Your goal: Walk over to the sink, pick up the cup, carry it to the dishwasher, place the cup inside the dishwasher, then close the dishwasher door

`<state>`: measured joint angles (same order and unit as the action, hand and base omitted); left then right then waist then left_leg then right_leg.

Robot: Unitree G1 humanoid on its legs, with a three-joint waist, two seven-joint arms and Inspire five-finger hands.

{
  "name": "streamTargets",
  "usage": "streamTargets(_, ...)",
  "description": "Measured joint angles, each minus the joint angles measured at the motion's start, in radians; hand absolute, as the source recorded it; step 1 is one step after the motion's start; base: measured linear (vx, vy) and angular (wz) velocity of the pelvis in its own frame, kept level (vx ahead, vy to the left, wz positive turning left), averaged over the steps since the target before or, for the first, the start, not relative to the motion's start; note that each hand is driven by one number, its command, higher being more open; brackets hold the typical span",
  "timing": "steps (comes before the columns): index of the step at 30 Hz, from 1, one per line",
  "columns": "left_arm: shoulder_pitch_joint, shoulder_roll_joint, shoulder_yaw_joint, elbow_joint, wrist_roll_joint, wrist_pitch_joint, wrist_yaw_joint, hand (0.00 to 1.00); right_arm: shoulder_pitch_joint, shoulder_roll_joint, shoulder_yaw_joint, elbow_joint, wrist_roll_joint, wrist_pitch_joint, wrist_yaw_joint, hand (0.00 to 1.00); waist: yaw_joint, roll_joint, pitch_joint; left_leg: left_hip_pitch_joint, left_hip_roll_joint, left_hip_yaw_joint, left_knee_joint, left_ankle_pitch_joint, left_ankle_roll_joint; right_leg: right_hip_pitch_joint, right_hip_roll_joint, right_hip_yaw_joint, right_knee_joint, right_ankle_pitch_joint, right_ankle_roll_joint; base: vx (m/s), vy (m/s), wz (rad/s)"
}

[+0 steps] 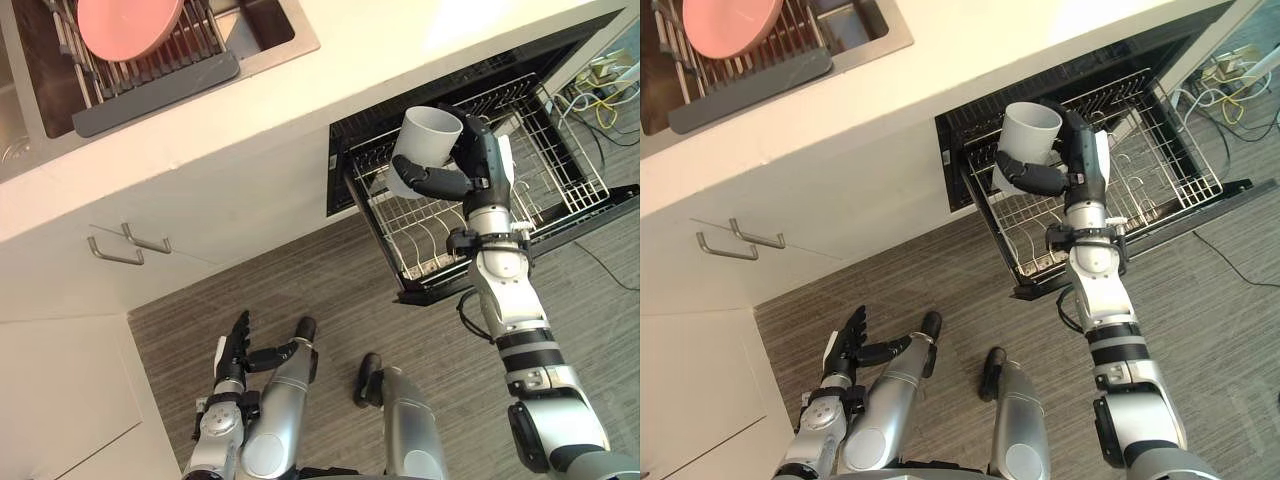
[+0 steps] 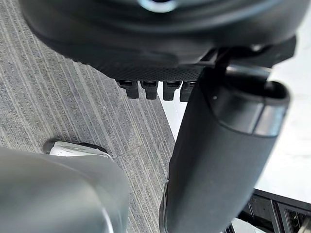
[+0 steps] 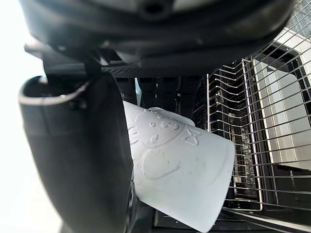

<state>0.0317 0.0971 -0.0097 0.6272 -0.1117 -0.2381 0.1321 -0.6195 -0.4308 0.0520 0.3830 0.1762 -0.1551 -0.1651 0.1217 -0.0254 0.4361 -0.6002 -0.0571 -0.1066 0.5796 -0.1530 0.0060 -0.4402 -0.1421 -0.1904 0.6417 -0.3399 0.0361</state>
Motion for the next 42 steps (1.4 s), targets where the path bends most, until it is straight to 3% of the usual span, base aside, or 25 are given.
streamTargets(14, -0.049, -0.009, -0.038, 0.013, -0.007, 0.0, 0.023, 1.0, -0.202, -0.068, 0.118, 0.28, -0.049, 0.059, 0.016, 0.0, 0.002, -0.001, 0.001, -0.065, 0.012, 0.034, 0.02, -0.001, 0.004, -0.051, -0.014, -0.031, 0.022, -0.005, -0.002, -0.01, 0.005, 0.03)
streamTargets(29, -0.079, -0.018, -0.048, 0.029, -0.007, -0.001, 0.038, 1.0, -0.234, -0.085, 0.194, 0.466, -0.241, 0.086, 0.033, 0.0, 0.002, -0.001, 0.001, -0.083, 0.01, 0.036, -0.004, 0.01, 0.001, -0.077, -0.031, -0.066, 0.023, -0.007, -0.005, 0.0, -0.006, 0.01)
streamTargets(30, -0.086, -0.018, -0.048, 0.038, -0.007, -0.002, 0.038, 1.0, -0.234, -0.085, 0.194, 0.467, -0.241, 0.086, 0.033, 1.0, 0.002, -0.001, 0.001, -0.083, 0.01, 0.036, -0.005, 0.011, 0.001, -0.078, -0.031, -0.067, 0.023, -0.007, -0.005, 0.0, 0.0, 0.0)
streamTargets(42, -0.127, -0.026, -0.058, 0.075, -0.007, -0.003, 0.064, 1.0, -0.234, -0.04, 0.199, 0.494, -0.262, 0.1, 0.0, 1.0, 0.001, -0.001, 0.001, -0.086, 0.01, 0.036, -0.014, 0.019, -0.001, -0.086, -0.032, -0.068, 0.021, -0.006, -0.006, -0.01, -0.002, 0.0)
